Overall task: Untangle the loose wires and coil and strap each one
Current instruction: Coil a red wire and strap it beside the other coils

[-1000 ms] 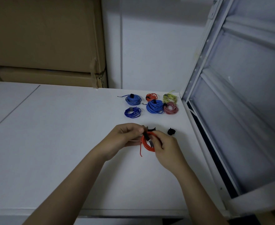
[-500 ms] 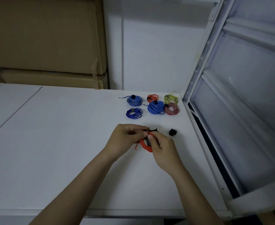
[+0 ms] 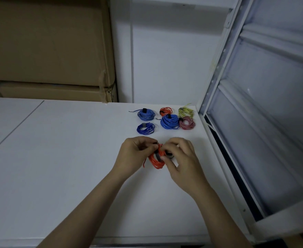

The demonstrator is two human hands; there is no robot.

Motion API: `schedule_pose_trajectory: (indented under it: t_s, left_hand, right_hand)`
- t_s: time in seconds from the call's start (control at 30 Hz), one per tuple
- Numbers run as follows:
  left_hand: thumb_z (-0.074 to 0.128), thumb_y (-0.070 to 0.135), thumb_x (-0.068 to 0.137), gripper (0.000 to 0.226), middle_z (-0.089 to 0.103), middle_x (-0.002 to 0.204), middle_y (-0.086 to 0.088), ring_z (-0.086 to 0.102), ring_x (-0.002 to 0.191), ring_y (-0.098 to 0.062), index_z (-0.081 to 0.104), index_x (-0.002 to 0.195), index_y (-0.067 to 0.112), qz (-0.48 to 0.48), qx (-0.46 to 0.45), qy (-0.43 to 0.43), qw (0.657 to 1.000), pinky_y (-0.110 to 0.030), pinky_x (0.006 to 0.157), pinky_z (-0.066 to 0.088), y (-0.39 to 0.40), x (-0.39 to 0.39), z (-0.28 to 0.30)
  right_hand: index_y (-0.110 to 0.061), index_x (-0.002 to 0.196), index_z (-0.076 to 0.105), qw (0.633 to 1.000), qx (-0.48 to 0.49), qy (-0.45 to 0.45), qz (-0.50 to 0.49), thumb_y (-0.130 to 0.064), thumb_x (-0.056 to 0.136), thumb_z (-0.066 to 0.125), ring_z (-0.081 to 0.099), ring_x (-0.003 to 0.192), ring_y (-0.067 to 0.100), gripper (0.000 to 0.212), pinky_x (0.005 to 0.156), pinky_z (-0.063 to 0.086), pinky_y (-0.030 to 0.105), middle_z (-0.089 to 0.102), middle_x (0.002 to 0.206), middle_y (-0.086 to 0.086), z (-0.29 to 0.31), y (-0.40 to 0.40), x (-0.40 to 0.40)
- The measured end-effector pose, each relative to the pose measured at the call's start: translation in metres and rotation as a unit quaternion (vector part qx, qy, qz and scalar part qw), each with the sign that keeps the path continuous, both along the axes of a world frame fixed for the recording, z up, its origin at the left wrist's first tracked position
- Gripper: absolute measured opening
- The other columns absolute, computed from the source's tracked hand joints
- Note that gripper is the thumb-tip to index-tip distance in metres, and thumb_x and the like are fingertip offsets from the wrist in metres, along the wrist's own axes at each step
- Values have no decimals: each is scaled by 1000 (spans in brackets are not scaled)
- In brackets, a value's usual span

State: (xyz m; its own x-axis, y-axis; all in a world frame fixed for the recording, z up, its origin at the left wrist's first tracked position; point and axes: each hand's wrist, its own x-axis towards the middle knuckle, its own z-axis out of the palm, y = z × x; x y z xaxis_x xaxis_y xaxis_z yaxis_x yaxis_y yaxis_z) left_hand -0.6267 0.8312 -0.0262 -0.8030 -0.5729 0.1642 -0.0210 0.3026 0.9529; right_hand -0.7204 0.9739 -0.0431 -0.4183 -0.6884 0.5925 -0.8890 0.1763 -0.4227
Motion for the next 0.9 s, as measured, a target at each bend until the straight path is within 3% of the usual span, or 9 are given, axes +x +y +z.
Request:
schedule_pose_trajectory:
  t_s: [0.07,0.13,0.3,0.47,0.63,0.77,0.9]
  left_hand:
    - [67,11,88,14,73,82,6,69,75,-10,71,91,24,3,-12,-3,1000,-20,73,56,1,-1,0]
    - [65,14,90,12,72,86,5,69,80,-10,69,92,26,3,-29,-13,999,-20,75,56,1,-1,-1]
    - [62,20,92,11,69,88,8,66,82,-7,64,92,31,-16,-48,-31,998,-18,74,53,-1,-3,2]
    - [62,15,92,13,67,88,1,70,80,-18,63,88,27,-24,19,-19,999,-27,76,58,-2,-5,4]
    - [64,13,90,13,69,91,-1,69,82,-17,66,88,25,-11,53,-10,999,-23,74,57,-3,-5,7]
    - [65,12,89,11,71,91,-3,70,79,-18,69,89,22,-15,74,-3,997,-25,73,58,-2,-3,10]
    - [66,12,89,10,72,85,3,70,71,-11,70,90,21,-12,112,2,994,-17,62,54,-1,-2,13]
  right_hand:
    - [-12,93,68,997,1,77,-2,-7,83,71,44,98,10,11,86,32,9,58,99,1,0,-1,-1]
    - [-10,90,71,996,4,91,-13,-7,82,72,45,94,12,8,83,35,15,60,94,2,-1,-1,0]
    - [-6,92,73,996,-20,87,-26,-9,83,66,47,93,12,11,87,32,10,62,94,6,-2,-2,0]
    - [-3,98,72,999,-25,32,-9,-7,87,61,57,89,14,16,82,40,10,63,99,6,0,-2,1]
    - [-6,107,72,1000,-27,9,6,-8,88,59,60,94,14,23,84,47,17,64,105,4,1,-1,1]
    - [-11,106,74,997,-37,64,-4,-16,86,65,62,87,18,22,78,50,23,66,100,4,4,-2,0]
    - [-14,103,75,993,-50,107,10,-13,86,67,62,86,22,19,72,52,30,66,99,6,4,-1,-3]
